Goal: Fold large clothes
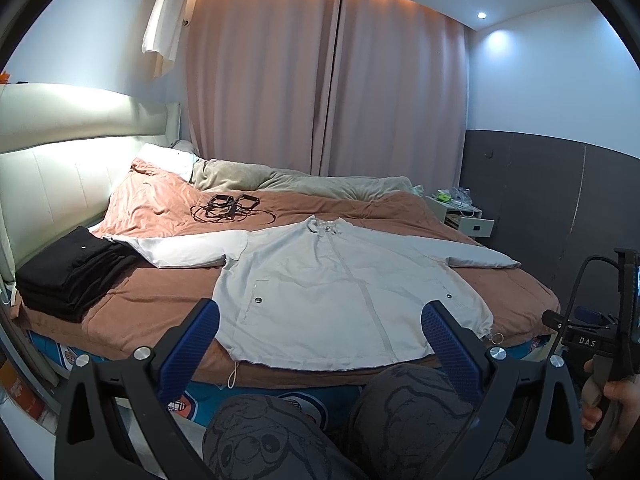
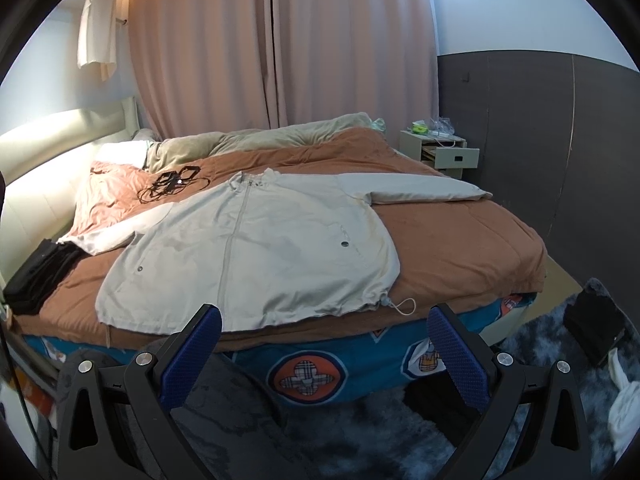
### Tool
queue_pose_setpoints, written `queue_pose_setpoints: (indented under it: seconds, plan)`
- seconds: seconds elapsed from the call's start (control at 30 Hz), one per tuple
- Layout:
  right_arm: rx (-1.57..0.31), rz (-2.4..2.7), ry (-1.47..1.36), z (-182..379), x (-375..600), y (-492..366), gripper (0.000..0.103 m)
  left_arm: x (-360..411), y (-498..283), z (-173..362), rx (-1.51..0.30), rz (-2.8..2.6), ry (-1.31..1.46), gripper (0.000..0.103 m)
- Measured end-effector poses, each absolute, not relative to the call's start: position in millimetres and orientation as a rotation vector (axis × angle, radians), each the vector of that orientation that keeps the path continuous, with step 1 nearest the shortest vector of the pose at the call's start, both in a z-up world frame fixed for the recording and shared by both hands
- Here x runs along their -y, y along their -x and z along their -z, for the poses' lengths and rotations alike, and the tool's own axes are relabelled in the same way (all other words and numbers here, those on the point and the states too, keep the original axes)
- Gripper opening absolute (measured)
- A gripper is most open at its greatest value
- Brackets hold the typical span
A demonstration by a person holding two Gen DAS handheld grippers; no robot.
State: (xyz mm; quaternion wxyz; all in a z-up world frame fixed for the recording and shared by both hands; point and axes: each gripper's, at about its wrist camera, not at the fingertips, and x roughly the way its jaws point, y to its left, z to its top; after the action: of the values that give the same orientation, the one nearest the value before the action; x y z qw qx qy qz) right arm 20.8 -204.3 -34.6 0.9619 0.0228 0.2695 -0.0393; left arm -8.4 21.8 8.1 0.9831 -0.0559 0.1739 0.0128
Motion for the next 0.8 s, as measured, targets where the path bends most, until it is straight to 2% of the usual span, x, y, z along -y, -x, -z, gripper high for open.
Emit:
queue_pose_setpoints:
  seconds: [0.3,0.8]
  plan:
    - [-0.580,0.056,-0.044,44,191,-66,0.103,-56,-31,3,-0.396,-0.053,0.146,0.103]
    - [-0.610,-0.059,-0.088,41,123,-200,0.103,-138,-128,17,-0.490,-0.172,0.174,0.103]
